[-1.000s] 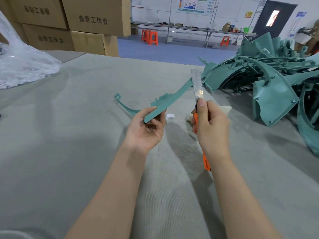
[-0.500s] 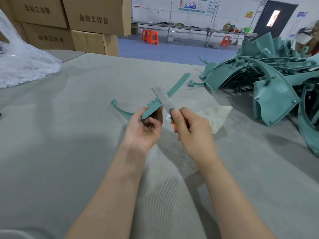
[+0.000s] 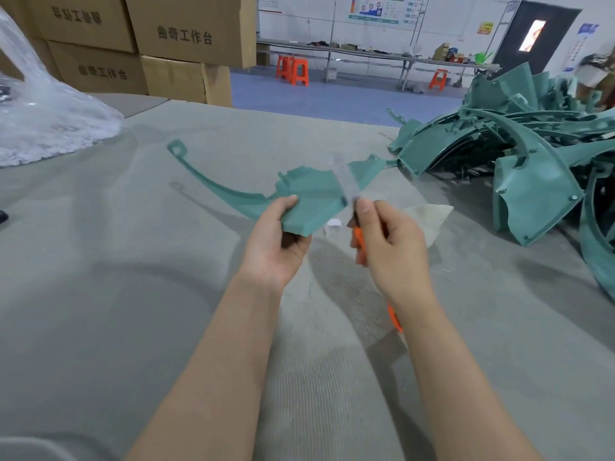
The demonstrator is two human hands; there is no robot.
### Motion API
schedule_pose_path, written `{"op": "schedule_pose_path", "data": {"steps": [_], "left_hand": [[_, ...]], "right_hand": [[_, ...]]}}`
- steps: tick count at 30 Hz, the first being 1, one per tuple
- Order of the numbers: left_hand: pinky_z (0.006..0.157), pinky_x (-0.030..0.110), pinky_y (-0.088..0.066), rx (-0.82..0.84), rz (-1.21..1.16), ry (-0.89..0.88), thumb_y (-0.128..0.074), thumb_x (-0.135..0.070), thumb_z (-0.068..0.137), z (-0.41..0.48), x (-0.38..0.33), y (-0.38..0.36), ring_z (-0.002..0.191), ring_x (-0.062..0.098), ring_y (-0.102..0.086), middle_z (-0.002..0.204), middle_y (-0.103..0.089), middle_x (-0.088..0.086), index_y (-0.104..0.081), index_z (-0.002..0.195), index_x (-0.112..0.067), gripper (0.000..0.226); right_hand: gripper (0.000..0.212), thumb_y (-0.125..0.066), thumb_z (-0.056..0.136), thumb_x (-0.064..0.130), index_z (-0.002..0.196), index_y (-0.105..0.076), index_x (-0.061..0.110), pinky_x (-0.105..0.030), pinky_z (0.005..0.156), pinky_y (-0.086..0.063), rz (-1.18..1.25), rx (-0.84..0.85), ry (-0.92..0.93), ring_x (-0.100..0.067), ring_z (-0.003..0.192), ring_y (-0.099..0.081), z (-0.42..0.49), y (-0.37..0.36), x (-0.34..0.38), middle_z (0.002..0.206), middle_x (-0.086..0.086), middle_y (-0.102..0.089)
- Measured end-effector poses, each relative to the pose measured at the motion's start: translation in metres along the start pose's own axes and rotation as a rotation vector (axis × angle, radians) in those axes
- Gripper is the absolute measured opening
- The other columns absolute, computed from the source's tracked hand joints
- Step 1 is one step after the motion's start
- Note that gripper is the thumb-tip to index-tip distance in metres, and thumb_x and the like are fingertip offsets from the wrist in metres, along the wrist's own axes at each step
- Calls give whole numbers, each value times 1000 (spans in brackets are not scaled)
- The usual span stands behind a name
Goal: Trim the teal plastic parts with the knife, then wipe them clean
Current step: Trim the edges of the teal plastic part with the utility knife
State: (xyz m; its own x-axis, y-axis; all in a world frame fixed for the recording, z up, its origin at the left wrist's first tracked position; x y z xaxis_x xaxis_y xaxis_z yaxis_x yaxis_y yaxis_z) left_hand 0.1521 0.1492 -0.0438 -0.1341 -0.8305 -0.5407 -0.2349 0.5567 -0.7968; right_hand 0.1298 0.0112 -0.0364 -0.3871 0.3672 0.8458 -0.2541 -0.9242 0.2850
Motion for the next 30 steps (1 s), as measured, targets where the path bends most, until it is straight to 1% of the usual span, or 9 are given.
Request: {"op": "schedule_pose_path", "data": {"steps": [4, 9, 14, 16, 18, 21, 24, 27, 30], "left_hand": [[47, 17, -50, -16, 119, -100, -59, -8, 90, 0, 0, 1, 58, 7, -68, 69, -72, -2, -64, 86, -13, 8], [57, 21, -55, 28, 134, -166, -58, -8, 91, 1, -3, 1, 74, 12, -71, 91, -74, 3, -67, 101, -10, 13], [62, 24, -57, 5, 137, -280, -58, -8, 93, 1, -4, 1, 83, 12, -72, 100, -74, 2, -65, 112, -11, 20], [65, 26, -58, -7, 186, -355, -57, -10, 95, 0, -4, 1, 85, 11, -71, 96, -73, -2, -65, 106, -15, 15], [72, 30, -59, -1, 272, -404, -56, -12, 96, 0, -2, 0, 89, 12, -71, 97, -73, -3, -65, 101, -19, 12], [70, 30, -58, 52, 390, -434, -56, -13, 96, -2, 1, -4, 88, 13, -72, 96, -74, -2, -66, 102, -18, 12], [68, 30, -58, 141, 514, -412, -58, -12, 95, -3, 6, -8, 88, 14, -72, 96, -75, -1, -67, 100, -18, 12], [69, 29, -58, 229, 608, -324, -58, -10, 94, -3, 11, -9, 82, 10, -72, 85, -75, -6, -69, 90, -18, 13], [64, 26, -57, 247, 615, -303, -58, -11, 94, -2, 9, -7, 81, 8, -72, 85, -75, -8, -68, 91, -19, 14]], "right_hand": [[38, -44, 101, 37, 71, -57, 17, -30, 53, -47, 66, -176, -114, -26, 54, -58, 9, 18, -9, 65, -10, -64], [40, -43, 101, 36, 69, -55, 17, -18, 42, -41, 29, -231, -133, -7, 41, -49, 11, 24, -13, 50, 9, -53], [45, -53, 94, 47, 73, -51, 7, -51, 66, -52, -61, -135, -95, -36, 63, -54, 7, 18, -7, 64, -10, -56], [47, -61, 83, 56, 74, -49, 12, -54, 66, -51, -40, -103, -99, -35, 64, -51, 5, 17, -3, 65, -6, -51], [51, -67, 69, 65, 84, -51, 20, -47, 62, -51, -8, -37, -132, -17, 59, -47, 3, 15, -1, 66, 4, -50], [60, -76, 61, 63, 98, -47, 25, -18, 56, -39, -78, 33, -177, -2, 63, -48, 1, 5, -3, 76, 13, -52], [47, -81, 68, 50, 89, -45, 28, -15, 57, -39, -121, -137, -185, -3, 69, -53, 5, 9, -8, 78, 13, -55], [41, -78, 76, 41, 77, -39, 29, -30, 68, -41, -86, -350, -251, -17, 72, -53, 14, 35, -21, 73, 9, -51], [34, -72, 82, 32, 72, -41, 23, -39, 71, -41, 51, -417, -404, -24, 72, -48, 18, 59, -36, 66, 3, -45]]}}
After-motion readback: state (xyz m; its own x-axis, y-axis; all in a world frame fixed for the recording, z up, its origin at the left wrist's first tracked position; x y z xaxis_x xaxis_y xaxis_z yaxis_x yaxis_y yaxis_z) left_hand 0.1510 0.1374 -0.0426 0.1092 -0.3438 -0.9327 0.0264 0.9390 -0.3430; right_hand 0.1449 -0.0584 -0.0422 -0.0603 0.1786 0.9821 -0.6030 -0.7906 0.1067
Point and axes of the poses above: each hand's wrist, its own z-axis towards the middle knuckle, its own y-axis out of the back of the hand, x = y × z, the point moved 2 cm from there along z, towards the middle knuckle
